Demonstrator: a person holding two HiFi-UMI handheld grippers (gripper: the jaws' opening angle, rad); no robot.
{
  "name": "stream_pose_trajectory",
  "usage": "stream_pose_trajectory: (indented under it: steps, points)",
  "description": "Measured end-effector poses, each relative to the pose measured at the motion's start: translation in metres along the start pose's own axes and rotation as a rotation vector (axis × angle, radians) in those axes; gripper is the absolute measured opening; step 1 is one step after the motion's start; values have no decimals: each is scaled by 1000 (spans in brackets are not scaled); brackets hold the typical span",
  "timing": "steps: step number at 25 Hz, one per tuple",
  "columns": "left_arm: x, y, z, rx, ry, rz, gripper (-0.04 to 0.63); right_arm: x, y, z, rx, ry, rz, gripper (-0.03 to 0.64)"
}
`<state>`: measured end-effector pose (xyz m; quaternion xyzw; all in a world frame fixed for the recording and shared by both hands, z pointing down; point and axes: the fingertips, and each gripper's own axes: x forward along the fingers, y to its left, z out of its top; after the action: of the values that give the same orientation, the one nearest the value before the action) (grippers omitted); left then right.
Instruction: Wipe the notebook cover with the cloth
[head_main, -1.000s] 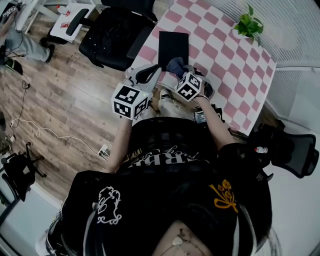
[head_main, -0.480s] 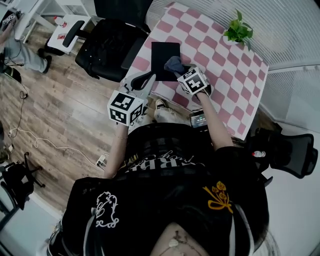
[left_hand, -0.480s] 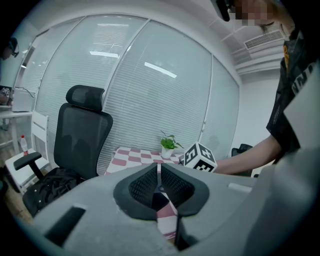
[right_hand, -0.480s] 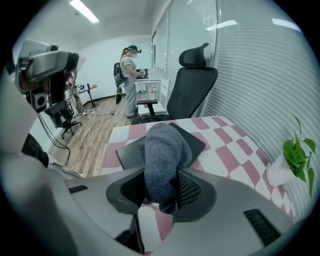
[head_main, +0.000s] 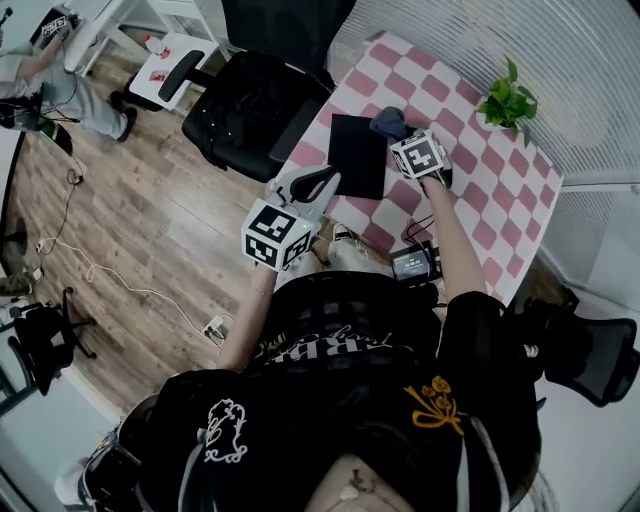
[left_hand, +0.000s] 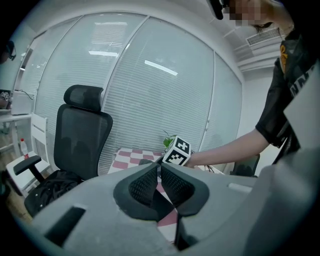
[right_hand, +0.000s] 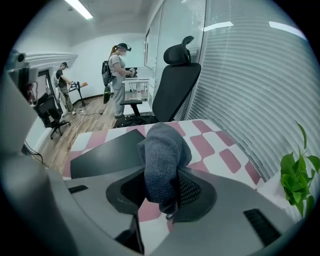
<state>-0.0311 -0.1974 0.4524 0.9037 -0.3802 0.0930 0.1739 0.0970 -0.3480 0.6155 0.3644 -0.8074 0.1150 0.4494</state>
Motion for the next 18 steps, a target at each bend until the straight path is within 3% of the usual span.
stream_pose_trajectory:
  steps: [5, 12, 18]
  points:
    - [10, 7, -3, -24, 27, 32, 17, 28, -22, 10, -65, 25, -21, 121]
    - [11, 22, -7, -39, 51, 70, 17, 34, -4, -14, -195, 74, 5, 121]
    - [12, 25, -6, -32, 54, 60, 17, 15, 29, -40, -380, 140, 29, 121]
